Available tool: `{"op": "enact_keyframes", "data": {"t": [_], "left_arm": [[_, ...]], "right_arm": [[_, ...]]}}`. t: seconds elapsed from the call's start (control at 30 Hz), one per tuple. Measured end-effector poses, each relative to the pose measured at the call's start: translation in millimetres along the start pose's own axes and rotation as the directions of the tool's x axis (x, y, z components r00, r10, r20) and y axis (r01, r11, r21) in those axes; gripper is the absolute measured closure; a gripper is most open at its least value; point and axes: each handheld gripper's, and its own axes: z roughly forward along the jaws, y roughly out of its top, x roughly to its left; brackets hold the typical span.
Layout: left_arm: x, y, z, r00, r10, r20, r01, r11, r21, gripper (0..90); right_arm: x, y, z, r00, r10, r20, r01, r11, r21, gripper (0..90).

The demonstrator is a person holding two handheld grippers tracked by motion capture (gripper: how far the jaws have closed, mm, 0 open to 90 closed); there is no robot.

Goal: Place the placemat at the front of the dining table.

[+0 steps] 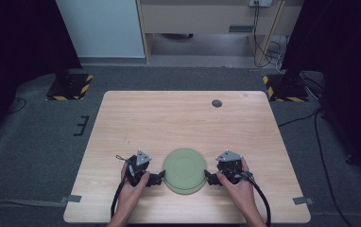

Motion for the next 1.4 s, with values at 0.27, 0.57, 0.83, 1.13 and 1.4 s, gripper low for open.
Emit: {"op": "enact_keyframes", "data": {"t": [0.27, 0.57, 0.83, 1.13, 1.4], "left_arm": [[-2.1, 0.4, -2.7, 0.9999, 0.014, -0.006, -0.014, 0.9999, -0.009, 2.5], [-8.0, -0.9, -3.4, 0.9994, 0.035, 0.001, -0.035, 0.9994, -0.002, 0.9], [-6.4, 1.9, 0.0, 0.9995, 0.027, -0.018, -0.027, 0.9996, -0.008, 0.2], [-0.8, 5.3, 5.6, 0.9999, 0.011, -0.013, -0.011, 0.9998, -0.015, 0.2], [-8.9, 3.7, 2.5, 0.9987, 0.048, -0.019, -0.048, 0.9988, -0.009, 1.8]], "right_arm": [[2.2, -0.5, -2.0, 1.0, -0.001, 0.005, 0.001, 1.0, -0.008, 5.9], [9.3, -1.0, -5.6, 0.9994, -0.023, -0.025, 0.023, 1.0, 0.0, 3.2], [6.9, 1.1, -1.3, 0.9999, 0.001, -0.011, -0.001, 1.0, -0.002, 0.7], [2.7, 3.5, 4.5, 0.9994, 0.026, 0.02, -0.026, 0.999, -0.022, 0.7], [10.1, 0.4, -0.1, 1.0, -0.004, 0.0, 0.004, 1.0, -0.003, 4.7]]}}
